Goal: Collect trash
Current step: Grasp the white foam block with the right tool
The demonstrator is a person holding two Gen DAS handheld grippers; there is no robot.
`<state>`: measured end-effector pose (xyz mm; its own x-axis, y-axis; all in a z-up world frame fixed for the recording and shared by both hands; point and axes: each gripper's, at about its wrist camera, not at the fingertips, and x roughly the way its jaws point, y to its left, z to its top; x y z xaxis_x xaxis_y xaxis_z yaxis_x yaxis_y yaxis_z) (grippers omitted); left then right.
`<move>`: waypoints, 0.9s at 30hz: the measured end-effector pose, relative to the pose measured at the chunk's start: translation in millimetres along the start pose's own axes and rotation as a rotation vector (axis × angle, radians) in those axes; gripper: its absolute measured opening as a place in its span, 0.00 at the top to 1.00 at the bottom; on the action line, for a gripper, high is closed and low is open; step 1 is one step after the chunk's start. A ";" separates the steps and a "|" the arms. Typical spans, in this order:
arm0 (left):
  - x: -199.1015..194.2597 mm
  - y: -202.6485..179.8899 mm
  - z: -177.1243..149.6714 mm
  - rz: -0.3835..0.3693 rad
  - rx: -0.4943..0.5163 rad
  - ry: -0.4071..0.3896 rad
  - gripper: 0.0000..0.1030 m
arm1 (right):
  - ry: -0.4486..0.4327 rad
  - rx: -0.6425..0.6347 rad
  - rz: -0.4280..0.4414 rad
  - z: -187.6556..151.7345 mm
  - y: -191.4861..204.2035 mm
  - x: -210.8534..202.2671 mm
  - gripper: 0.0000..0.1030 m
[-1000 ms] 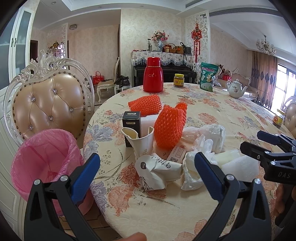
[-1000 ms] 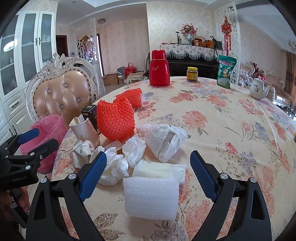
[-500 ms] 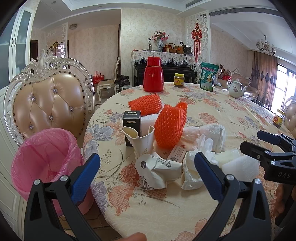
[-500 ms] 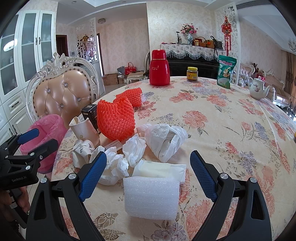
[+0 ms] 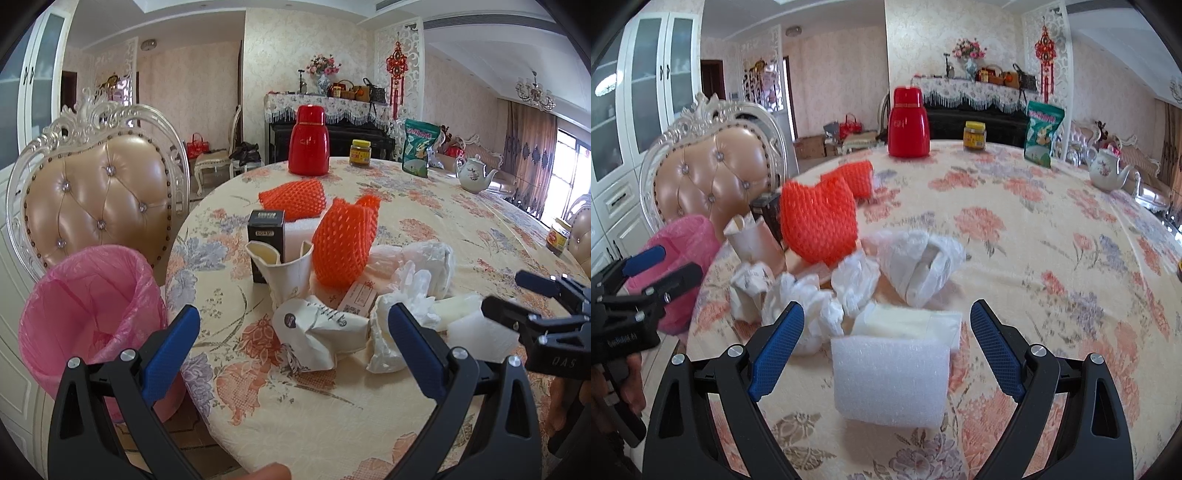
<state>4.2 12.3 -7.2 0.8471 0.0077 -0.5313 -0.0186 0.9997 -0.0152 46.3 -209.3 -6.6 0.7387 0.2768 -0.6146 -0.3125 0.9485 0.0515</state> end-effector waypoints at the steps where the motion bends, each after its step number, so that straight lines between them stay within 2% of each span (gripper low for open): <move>1: 1.4 1.2 -0.9 0.002 -0.004 0.006 0.04 | 0.015 0.000 -0.004 -2.0 -0.4 2.8 0.17; 12: 21.6 2.8 -10.3 -0.015 -0.024 0.060 0.04 | 0.127 -0.011 -0.037 -12.9 0.2 32.2 0.17; 14: 25.4 2.7 -11.5 -0.017 -0.025 0.072 0.04 | 0.138 -0.006 -0.035 -14.7 -0.9 34.7 0.24; 19: 37.1 0.1 -16.0 -0.043 -0.031 0.119 0.04 | 0.169 0.024 -0.025 -21.3 -8.9 35.7 0.26; 22: 47.1 -2.1 -17.9 -0.067 -0.045 0.150 0.05 | 0.182 0.038 -0.018 -24.4 -13.1 36.3 0.36; 27: 57.2 -4.1 -16.0 -0.082 -0.069 0.172 0.05 | 0.175 0.047 -0.009 -24.2 -20.3 31.0 0.36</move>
<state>44.2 8.3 -51.1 0.7444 -0.0835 -0.6625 0.0053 0.9929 -0.1192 61.1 -223.7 -45.8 0.6247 0.2412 -0.7427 -0.2751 0.9581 0.0798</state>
